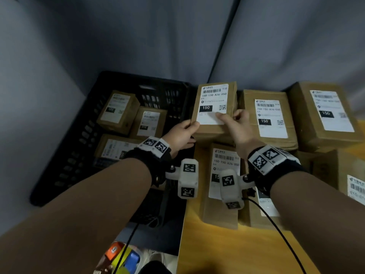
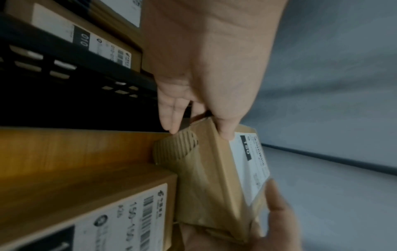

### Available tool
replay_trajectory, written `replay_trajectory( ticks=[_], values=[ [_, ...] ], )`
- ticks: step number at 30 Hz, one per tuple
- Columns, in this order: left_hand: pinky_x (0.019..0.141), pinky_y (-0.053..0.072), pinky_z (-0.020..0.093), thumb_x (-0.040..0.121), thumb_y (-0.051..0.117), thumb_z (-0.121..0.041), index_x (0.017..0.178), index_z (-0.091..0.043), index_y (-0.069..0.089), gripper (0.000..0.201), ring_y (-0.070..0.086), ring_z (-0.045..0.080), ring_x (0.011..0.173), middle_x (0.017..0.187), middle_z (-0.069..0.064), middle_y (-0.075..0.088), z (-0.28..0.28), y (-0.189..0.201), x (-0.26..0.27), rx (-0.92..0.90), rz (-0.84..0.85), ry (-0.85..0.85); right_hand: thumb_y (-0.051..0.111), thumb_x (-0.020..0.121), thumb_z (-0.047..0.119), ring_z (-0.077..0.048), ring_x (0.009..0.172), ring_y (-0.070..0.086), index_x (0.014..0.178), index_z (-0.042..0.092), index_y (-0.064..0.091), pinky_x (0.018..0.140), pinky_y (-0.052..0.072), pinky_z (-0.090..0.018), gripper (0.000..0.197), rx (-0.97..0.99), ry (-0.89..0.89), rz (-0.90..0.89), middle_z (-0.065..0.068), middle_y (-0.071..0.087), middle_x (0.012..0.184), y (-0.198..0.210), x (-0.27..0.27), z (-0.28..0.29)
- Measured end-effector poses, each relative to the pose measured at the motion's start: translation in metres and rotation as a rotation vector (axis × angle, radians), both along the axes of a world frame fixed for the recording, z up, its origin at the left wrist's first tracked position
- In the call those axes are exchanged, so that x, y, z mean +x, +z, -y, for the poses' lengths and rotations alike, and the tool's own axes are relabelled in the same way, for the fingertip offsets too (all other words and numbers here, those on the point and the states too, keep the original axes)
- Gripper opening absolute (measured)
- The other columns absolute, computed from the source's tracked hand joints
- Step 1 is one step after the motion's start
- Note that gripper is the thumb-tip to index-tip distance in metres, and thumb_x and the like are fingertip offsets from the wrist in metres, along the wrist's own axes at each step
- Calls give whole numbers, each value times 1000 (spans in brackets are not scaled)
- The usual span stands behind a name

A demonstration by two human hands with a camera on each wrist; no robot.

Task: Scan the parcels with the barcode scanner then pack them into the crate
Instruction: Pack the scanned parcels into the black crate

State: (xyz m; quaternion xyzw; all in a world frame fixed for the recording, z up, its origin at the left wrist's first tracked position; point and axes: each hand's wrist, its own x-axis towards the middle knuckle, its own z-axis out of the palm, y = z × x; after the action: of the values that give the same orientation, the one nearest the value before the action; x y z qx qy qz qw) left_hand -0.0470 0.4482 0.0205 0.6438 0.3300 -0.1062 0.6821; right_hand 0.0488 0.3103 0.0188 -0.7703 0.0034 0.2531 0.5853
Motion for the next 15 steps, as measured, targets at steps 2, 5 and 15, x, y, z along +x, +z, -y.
replay_trajectory(
  ticks=[2, 5, 15],
  values=[
    [101, 47, 34, 99, 45, -38, 149, -22, 31, 54, 57, 24, 117, 141, 6, 49, -2, 0, -5, 8, 41, 17, 74, 64, 49, -29, 112, 57, 91, 29, 35, 97, 47, -46, 52, 104, 11, -51, -1, 55, 108, 7, -1, 0],
    [104, 43, 33, 100, 43, -35, 148, -28, 31, 50, 54, 19, 119, 139, 1, 50, -3, 8, -14, 44, 130, -3, 74, 62, 50, -28, 114, 57, 102, 33, 37, 100, 46, -52, 58, 184, 10, -77, -1, 57, 119, 15, -6, -4],
    [82, 50, 9, 101, 44, -24, 146, -25, 36, 45, 58, 13, 117, 135, -1, 55, -46, 53, -47, 173, 368, 15, 68, 88, 29, -5, 98, 67, 139, 27, 43, 64, 56, -18, 56, 338, 54, 13, 9, 67, 118, 60, -37, -45]
  ],
)
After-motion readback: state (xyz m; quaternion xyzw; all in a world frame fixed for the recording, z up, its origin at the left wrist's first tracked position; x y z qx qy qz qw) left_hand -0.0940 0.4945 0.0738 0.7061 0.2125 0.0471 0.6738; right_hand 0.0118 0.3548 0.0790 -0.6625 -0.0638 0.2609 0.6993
